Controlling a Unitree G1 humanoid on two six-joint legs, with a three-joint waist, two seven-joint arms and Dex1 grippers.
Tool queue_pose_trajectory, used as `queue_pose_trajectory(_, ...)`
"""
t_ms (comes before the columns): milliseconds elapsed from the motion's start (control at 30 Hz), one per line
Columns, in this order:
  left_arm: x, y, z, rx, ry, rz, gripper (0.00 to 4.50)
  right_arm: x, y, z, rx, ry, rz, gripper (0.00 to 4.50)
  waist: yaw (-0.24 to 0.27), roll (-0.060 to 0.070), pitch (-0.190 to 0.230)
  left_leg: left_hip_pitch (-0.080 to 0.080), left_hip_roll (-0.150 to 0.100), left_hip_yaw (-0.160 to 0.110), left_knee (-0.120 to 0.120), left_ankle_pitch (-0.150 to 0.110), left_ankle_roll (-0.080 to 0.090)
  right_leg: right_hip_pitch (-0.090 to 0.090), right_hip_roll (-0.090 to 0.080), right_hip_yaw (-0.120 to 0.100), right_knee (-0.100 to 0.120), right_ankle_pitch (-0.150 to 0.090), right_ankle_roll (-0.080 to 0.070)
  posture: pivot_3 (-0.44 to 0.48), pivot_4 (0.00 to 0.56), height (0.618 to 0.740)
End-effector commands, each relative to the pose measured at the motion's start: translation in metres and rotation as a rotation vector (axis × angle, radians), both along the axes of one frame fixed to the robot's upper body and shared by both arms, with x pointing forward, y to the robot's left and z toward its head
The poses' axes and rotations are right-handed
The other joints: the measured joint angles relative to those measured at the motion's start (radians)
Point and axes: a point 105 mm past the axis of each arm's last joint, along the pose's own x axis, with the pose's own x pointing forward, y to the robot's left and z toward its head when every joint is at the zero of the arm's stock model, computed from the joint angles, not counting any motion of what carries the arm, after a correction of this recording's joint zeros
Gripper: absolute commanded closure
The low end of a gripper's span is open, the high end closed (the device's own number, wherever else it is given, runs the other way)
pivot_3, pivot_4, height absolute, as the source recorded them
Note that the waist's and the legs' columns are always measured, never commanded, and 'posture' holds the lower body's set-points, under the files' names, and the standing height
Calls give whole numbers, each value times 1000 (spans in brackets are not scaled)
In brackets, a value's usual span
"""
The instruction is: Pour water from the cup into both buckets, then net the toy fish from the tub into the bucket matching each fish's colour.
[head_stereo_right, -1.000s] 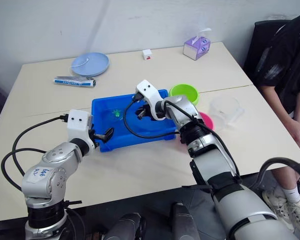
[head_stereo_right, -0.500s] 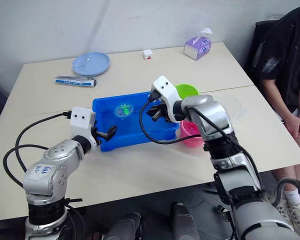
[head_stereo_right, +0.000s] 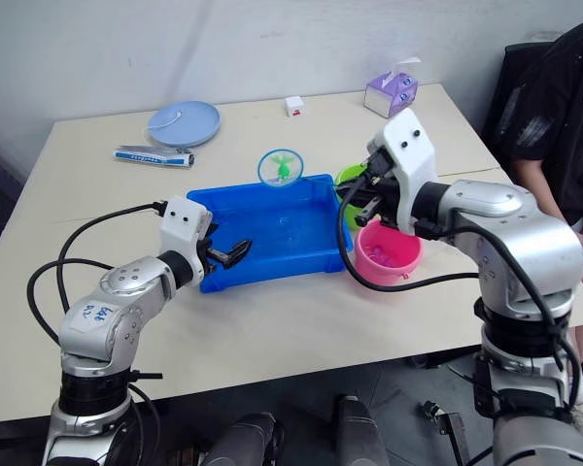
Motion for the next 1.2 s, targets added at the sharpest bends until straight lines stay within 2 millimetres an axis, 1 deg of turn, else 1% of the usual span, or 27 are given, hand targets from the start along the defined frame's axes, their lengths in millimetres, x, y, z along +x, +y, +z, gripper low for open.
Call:
queue_pose_trajectory(33,1,-10,12,-7,-52,-76,205,-5,-13,15,-34,-156,-60,3743,6,0,0,0,0,0,0,0,0,0,0,0,0,0,0,0,150,740)
queue_pose_trajectory(133,2,-20,16,-13,-75,-149,205,-6,-28,13,-91,-231,-109,3743,10,0,0,0,0,0,0,0,0,0,0,0,-2,0,0,0,150,740)
queue_pose_trajectory(200,2,-27,20,-9,-95,-199,205,-5,-42,10,-138,-283,-148,3743,10,0,0,0,0,0,1,0,0,0,0,0,-2,0,0,0,150,740)
queue_pose_trajectory(267,2,-31,23,-10,-109,-238,205,-2,-53,8,-125,-285,-187,3743,10,0,0,0,-1,0,1,0,0,1,0,0,-2,0,0,0,150,740)
queue_pose_trajectory(367,3,-32,25,-1,-119,-268,205,1,-69,4,-185,-326,-232,3743,8,0,0,0,0,1,1,0,1,0,0,0,-2,0,0,0,150,740)
queue_pose_trajectory(467,4,-32,26,1,-123,-280,205,5,-80,-2,-257,-360,-262,3743,6,0,0,1,0,1,0,0,0,0,0,0,-2,0,0,0,150,740)
queue_pose_trajectory(633,4,-34,28,0,-129,-299,205,12,-90,-8,-366,-421,-281,3743,7,0,0,1,0,1,0,0,1,0,0,0,-2,0,0,0,150,740)
queue_pose_trajectory(767,2,-35,29,-10,-135,-305,205,16,-88,-19,-554,-519,-232,3743,7,0,0,1,0,1,0,0,1,0,0,0,-2,0,0,0,150,740)
queue_pose_trajectory(867,0,-35,30,-11,-139,-310,205,18,-87,-22,-640,-575,-210,3743,7,0,0,1,0,2,0,0,1,0,0,0,-2,0,0,0,150,740)
queue_pose_trajectory(967,-1,-35,31,-14,-142,-307,205,21,-89,-25,-780,-658,-191,3743,7,0,0,1,0,2,0,0,0,0,0,0,-2,0,0,0,150,740)
queue_pose_trajectory(1200,-2,-36,33,-17,-147,-305,205,29,-98,-29,-935,-735,-186,3743,7,0,0,1,0,2,1,0,1,0,1,0,-2,0,0,0,150,740)
